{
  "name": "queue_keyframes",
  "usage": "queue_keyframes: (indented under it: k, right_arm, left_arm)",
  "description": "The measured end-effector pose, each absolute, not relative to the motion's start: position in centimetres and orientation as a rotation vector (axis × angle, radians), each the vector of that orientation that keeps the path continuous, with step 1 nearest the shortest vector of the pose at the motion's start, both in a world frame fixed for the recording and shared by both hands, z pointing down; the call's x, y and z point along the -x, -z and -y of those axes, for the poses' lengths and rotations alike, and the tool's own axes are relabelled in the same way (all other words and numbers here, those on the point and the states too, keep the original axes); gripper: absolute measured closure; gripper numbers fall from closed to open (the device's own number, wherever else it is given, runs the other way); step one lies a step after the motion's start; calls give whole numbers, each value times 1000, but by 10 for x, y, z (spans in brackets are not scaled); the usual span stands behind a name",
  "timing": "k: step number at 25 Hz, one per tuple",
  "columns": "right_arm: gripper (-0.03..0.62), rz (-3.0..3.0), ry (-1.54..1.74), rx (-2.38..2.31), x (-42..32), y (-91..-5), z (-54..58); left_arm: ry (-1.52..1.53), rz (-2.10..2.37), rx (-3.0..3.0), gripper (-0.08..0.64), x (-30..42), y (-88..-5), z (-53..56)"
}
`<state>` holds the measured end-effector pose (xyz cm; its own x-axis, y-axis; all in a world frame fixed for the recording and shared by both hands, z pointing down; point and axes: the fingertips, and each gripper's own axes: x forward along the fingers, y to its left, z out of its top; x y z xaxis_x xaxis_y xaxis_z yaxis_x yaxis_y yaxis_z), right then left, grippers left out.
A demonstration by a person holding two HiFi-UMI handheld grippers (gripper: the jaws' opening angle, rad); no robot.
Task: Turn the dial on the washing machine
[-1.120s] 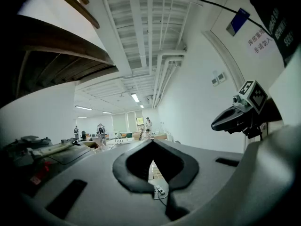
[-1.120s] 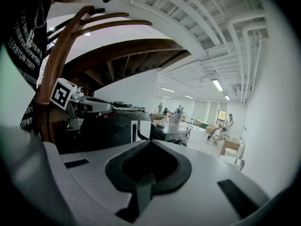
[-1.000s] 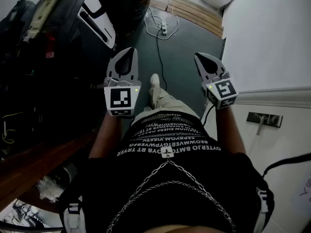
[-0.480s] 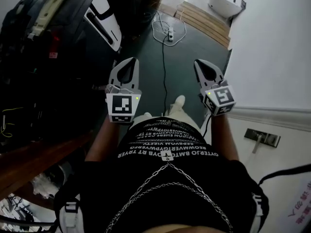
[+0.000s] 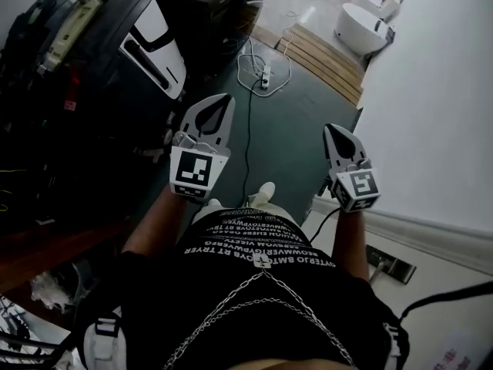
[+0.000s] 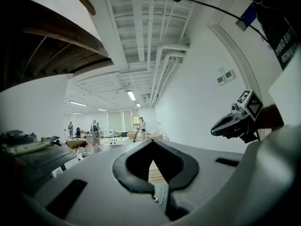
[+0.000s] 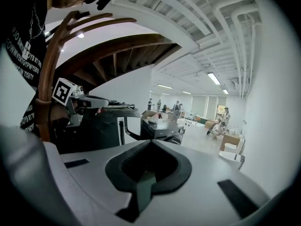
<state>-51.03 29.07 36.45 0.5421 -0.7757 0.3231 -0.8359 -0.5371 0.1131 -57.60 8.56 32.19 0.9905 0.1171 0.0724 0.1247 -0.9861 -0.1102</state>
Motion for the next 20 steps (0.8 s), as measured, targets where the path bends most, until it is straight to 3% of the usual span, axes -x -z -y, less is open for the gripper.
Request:
queue_keyframes:
  k: [20]
  right_arm:
    - [595, 1594, -359, -2419, 400, -391, -343]
  left_arm:
    - [131, 57, 3045, 554, 448, -318, -181]
